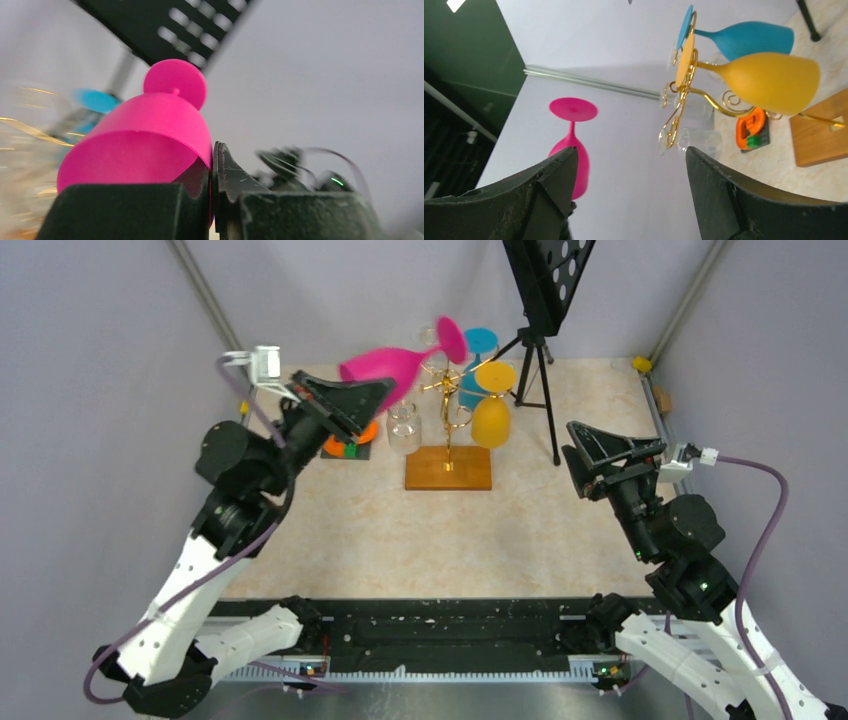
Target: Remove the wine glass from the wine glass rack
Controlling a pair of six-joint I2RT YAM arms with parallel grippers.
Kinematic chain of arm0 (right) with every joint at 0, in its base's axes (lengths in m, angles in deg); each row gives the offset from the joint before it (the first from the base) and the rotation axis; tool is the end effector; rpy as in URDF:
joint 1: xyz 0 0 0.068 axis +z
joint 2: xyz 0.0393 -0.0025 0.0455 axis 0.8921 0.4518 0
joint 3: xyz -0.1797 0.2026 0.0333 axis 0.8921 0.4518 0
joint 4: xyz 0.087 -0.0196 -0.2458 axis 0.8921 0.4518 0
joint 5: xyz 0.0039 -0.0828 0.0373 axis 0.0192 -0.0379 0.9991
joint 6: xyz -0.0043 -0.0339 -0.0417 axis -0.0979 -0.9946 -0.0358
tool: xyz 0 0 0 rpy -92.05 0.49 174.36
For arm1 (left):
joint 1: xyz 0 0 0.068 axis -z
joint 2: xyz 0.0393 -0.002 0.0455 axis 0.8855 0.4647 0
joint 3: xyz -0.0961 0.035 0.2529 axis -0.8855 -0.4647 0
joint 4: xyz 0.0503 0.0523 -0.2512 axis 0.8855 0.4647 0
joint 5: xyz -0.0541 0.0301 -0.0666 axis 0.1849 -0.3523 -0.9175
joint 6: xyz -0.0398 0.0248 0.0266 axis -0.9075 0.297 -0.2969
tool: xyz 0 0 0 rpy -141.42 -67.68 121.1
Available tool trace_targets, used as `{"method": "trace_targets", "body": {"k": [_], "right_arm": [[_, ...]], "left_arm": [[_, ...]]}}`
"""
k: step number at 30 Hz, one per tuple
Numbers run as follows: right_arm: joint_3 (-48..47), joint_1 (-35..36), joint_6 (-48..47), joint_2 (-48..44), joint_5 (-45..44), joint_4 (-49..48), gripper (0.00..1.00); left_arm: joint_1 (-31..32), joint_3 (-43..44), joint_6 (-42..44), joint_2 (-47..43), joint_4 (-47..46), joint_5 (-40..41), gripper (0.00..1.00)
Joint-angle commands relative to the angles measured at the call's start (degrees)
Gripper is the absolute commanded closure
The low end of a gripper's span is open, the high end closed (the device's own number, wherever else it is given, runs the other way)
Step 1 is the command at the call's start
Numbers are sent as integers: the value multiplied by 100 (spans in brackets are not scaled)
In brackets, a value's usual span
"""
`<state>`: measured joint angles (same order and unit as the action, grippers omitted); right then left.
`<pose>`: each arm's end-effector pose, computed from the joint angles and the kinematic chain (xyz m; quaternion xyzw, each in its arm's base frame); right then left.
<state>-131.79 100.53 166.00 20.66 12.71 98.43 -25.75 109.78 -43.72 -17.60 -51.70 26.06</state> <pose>0.0878 0.0519 0.3978 0.3416 0.5472 0.5795 0.4980 0.1428 -0.1180 0.5074 0.0703 0.5574 -0.5977 0.5720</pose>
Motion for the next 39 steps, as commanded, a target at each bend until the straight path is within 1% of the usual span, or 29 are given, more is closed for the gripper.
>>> {"method": "trace_targets", "body": {"k": [1, 4, 7, 9, 11, 13, 14, 16, 18, 23, 28, 34, 37, 39], "right_arm": [[-444, 58, -784, -24, -550, 530, 20], [-510, 58, -979, -34, -695, 634, 21], [-532, 58, -1164, -39, -800, 666, 21], [-570, 58, -1348, -31, -797, 699, 21], [-624, 54, -1527, -19, -847, 834, 21], [-680, 58, -1641, 18, -961, 1007, 21], [-690, 58, -1686, 36, -994, 1063, 21], [-677, 58, -1786, 52, -1016, 1082, 21], [-675, 58, -1885, 50, -1001, 1057, 21], [-692, 58, -2149, 7, -1089, 1146, 21], [-645, 58, -2236, -207, -1308, 1251, 21], [-629, 58, -2422, -409, -1577, 1270, 20], [-638, 58, -2524, -403, -1668, 1284, 20], [-629, 58, -2551, -374, -1684, 1282, 21]], "left_arm": [[-29, 550, 2596, -483, 1968, 3378, 100], [-26, 636, 3325, -487, 2376, 4832, 100], [-30, 642, 3883, -381, 2800, 6003, 100], [-36, 548, 4068, -328, 3160, 6677, 100], [-136, 386, 3927, -315, 3541, 6868, 100], [-406, 235, 3580, -288, 4060, 6540, 100], [-635, 182, 3360, -219, 4296, 6193, 100], [-1299, 68, 2913, -57, 4666, 5265, 100], [-1855, -186, 2704, 116, 4787, 4533, 100], [-2543, -377, 2417, 778, 4987, 3301, 100], [-2951, -339, 2216, 1330, 5062, 2924, 100], [-3374, -351, 2061, 2047, 5111, 2192, 100], [-3532, -351, 2040, 2263, 5082, 2021, 100], [-3611, -341, 2045, 2341, 5068, 2069, 100]]}}
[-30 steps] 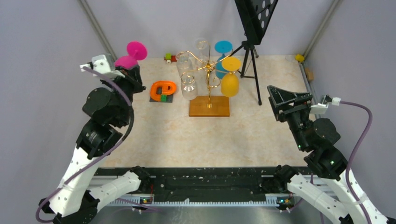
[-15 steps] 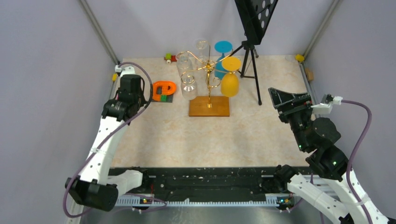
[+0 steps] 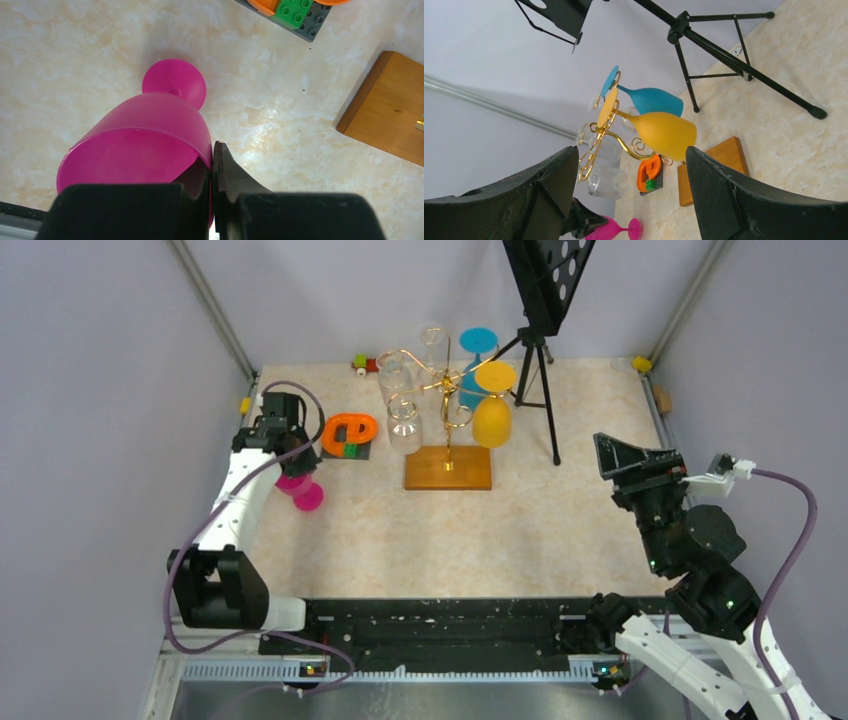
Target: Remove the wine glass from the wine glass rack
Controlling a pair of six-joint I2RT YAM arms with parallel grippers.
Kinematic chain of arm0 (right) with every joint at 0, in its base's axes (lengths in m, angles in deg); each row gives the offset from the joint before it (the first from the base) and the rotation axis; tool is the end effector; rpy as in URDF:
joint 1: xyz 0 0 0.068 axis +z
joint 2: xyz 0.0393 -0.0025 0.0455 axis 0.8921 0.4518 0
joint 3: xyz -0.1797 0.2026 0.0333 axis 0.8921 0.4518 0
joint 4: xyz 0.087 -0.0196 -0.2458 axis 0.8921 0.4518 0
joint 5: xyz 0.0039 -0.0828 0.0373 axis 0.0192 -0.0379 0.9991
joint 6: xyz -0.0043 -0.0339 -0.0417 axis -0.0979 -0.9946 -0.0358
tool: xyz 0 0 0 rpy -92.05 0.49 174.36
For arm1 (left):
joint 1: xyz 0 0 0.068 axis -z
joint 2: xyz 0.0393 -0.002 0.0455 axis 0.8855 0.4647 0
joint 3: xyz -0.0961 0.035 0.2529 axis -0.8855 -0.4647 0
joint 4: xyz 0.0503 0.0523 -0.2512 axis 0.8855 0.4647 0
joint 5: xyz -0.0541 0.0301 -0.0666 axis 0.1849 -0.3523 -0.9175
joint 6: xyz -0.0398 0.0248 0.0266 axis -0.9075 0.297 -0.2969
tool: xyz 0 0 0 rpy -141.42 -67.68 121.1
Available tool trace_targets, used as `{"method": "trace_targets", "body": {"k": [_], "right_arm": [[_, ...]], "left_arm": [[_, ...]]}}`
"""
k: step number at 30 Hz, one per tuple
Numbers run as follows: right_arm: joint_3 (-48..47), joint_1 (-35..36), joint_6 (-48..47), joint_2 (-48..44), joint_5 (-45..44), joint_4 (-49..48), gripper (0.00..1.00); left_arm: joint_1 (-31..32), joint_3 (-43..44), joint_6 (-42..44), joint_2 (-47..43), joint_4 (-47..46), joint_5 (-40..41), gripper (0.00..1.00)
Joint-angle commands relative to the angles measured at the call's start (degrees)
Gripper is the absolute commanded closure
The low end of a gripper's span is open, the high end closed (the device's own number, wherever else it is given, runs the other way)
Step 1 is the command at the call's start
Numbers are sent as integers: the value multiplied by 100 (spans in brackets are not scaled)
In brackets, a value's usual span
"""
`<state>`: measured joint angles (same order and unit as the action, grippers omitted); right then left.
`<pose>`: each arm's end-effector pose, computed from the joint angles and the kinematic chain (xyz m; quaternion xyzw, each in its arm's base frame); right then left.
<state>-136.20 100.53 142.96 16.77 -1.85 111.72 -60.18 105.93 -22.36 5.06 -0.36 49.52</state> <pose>0.0662 0.0253 0.4007 0.3126 0.6036 0.3706 0.6329 0.2802 -0.0057 0.3071 -0.2014 0.9311 -0.0042 0.3042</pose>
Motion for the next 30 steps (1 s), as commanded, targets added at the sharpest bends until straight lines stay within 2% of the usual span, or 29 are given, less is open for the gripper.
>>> {"method": "trace_targets", "body": {"k": [1, 8, 9, 10, 14, 27, 28, 29, 30], "right_arm": [[-173, 59, -253, 31, -222, -49, 20], [-169, 58, -222, 208, -83, -118, 20], [-184, 60, -221, 229, -69, -124, 20], [-192, 59, -220, 257, -57, -118, 20], [-198, 56, -205, 330, 17, -143, 20], [-257, 58, -112, 732, 481, -271, 20], [-255, 54, -93, 777, 550, -302, 20], [-259, 58, -89, 826, 641, -351, 20], [-255, 58, -74, 878, 723, -413, 20]], "left_arm": [[-173, 45, -68, 97, -91, -199, 100], [-173, -31, 18, 270, -172, 1, 100], [-289, -43, 26, 289, -183, -20, 98], [-329, -54, 32, 303, -199, -35, 91], [-378, -33, 92, 297, -232, -50, 79], [-395, 896, 309, -167, 103, -298, 50], [-390, 980, 336, -245, 144, -346, 42], [-393, 1057, 359, -365, 171, -389, 22], [-394, 1105, 350, -490, 158, -416, 13]]}}
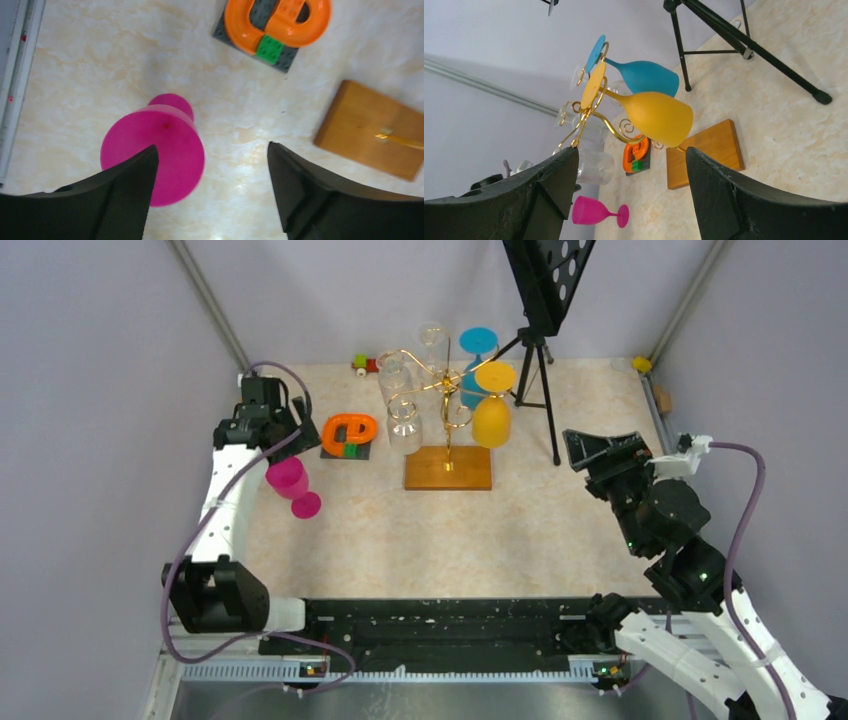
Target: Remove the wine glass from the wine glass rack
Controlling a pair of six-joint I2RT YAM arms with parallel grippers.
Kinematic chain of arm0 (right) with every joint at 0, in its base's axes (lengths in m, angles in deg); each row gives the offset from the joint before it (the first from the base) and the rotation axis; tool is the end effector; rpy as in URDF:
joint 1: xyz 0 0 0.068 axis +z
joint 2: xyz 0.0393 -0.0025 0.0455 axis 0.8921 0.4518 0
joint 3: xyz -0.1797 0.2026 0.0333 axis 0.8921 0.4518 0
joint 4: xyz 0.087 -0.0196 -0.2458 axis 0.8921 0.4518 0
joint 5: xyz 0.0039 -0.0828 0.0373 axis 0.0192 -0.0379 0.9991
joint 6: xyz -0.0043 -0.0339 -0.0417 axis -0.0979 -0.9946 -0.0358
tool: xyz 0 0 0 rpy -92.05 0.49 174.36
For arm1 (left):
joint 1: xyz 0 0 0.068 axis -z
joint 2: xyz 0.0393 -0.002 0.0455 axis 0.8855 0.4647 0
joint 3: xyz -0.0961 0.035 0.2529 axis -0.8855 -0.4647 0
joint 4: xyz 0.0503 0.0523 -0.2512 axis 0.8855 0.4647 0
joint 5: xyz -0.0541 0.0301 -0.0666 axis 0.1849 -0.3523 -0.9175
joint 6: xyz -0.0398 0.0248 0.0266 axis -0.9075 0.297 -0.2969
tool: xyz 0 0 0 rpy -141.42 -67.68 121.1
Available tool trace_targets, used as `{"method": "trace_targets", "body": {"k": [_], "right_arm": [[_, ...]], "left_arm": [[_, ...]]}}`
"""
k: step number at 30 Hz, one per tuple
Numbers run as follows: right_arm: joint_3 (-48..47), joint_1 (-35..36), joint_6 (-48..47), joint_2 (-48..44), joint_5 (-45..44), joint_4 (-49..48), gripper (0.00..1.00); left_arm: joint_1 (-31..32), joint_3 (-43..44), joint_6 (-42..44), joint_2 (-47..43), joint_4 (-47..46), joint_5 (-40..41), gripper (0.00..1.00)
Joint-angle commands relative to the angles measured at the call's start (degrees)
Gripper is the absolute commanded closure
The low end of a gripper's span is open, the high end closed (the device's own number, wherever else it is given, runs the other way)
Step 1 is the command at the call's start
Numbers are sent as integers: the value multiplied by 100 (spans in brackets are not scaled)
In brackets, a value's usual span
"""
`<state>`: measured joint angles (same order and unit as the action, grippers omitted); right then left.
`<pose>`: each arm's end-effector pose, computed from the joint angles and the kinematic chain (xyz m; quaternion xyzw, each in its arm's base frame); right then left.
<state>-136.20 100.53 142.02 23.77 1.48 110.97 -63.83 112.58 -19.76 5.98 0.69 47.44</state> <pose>0.0936 0.0484 0.3941 0.2835 0.6534 0.3495 0.6087 0.2876 0.0111 0.3381 -0.2041 0.9182 -0.0121 0.3393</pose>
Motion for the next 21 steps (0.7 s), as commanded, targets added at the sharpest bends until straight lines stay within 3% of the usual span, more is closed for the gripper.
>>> {"method": "trace_targets", "body": {"k": [1, 3, 9, 14, 18, 21], "right_arm": [[-253, 58, 34, 256, 485, -405, 20], [-250, 58, 93, 392, 697, -538, 20], [-260, 58, 332, 975, 1532, -1159, 21], [-1041, 58, 40, 1930, 2117, -1375, 17], [-1744, -132, -179, 2565, 1992, -1200, 17], [-1895, -785, 44, 2885, 2679, -1401, 17]], "left_arm": [[-24, 466, 73, -724, -4, -279, 11], [-24, 443, 56, -1044, -239, -636, 9], [-24, 131, -292, -1865, -1426, -2693, 3], [-29, -404, -1024, -2230, -2910, -4266, 1], [-24, -663, -1042, -2378, -3270, -4573, 1], [-31, -798, -862, -2475, -3211, -4453, 1]]}}
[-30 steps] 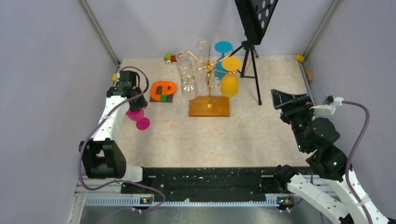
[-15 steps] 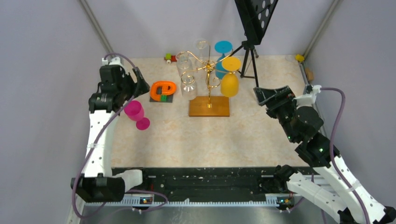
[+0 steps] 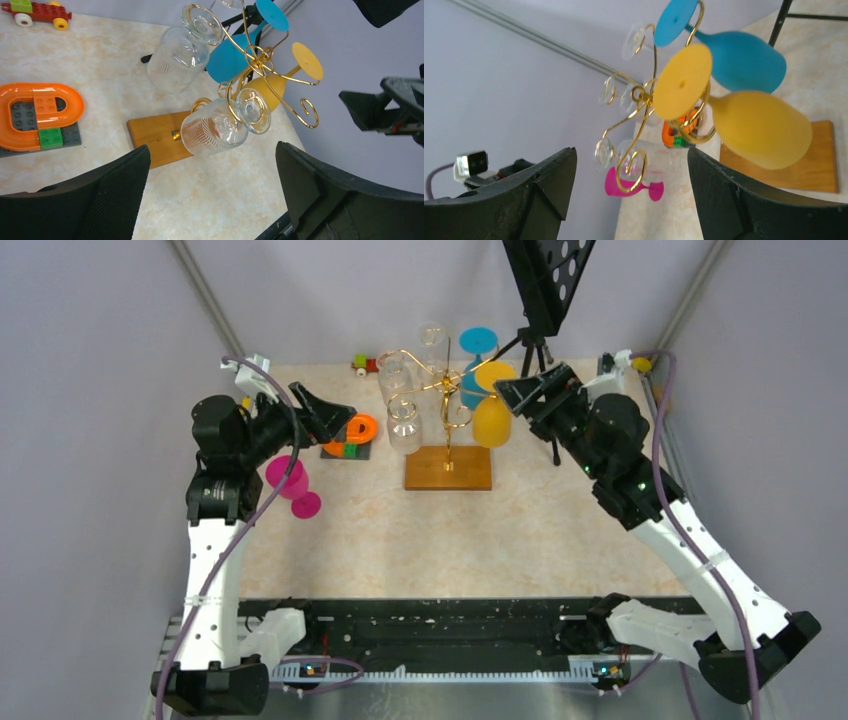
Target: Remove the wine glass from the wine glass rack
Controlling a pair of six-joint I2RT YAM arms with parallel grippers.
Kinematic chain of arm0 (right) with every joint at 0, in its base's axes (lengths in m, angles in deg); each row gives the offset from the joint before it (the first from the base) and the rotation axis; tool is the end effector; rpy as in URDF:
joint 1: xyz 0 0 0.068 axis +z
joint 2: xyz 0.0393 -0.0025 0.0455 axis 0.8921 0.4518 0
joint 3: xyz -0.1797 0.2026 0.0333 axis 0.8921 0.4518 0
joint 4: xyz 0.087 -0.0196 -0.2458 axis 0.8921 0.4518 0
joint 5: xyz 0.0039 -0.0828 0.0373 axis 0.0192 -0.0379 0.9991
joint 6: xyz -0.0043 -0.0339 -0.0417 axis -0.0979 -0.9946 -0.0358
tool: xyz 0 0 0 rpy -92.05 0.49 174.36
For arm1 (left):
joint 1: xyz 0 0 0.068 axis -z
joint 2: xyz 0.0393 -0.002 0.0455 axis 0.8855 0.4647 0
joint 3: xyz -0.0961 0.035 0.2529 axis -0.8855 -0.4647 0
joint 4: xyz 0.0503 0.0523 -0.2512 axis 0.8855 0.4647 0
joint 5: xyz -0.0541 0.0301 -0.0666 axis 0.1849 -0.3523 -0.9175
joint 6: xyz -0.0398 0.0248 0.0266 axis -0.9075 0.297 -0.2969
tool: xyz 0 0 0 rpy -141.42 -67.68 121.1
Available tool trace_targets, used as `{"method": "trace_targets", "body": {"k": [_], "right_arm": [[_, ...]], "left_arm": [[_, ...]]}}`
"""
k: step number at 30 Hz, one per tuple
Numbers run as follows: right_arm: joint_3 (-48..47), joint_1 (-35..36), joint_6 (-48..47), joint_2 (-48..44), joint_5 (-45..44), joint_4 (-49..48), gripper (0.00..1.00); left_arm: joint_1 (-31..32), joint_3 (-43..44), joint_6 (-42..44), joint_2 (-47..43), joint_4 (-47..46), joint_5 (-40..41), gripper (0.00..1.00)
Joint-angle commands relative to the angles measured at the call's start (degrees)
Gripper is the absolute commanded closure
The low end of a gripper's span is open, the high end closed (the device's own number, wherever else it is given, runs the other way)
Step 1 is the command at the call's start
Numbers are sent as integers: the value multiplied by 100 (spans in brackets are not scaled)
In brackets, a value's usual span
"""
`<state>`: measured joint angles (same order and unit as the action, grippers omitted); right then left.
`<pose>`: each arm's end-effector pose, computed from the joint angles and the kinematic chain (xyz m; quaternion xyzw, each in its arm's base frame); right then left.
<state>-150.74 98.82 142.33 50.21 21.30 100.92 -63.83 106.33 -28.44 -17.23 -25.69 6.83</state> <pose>0.1811 0.1215 0.4315 0.1817 0.7008 0.4345 0.5357 0.1977 -0.0152 0.4393 -0.0050 0.7431 -0.3740 0.5549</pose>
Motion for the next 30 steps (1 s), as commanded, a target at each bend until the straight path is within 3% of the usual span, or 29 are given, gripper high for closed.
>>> {"method": "trace_targets", "body": {"k": [1, 4, 17, 25, 30], "right_arm": [[-427, -880, 111, 353, 1088, -528, 19], [-444, -1363, 280, 645, 1694, -716, 23], [-220, -1676, 291, 958, 1795, -1207, 28], [121, -1779, 483, 1071, 1801, -1843, 55], [121, -1780, 393, 1147, 1691, -1854, 51]], "left_arm": [[-25, -201, 51, -176, -546, -347, 1], [-24, -259, 87, -169, -454, -178, 1], [-28, -423, 130, -144, -554, -190, 1], [-24, -537, 9, -185, -634, -277, 2], [-31, -573, -152, -145, -769, -449, 2]]}}
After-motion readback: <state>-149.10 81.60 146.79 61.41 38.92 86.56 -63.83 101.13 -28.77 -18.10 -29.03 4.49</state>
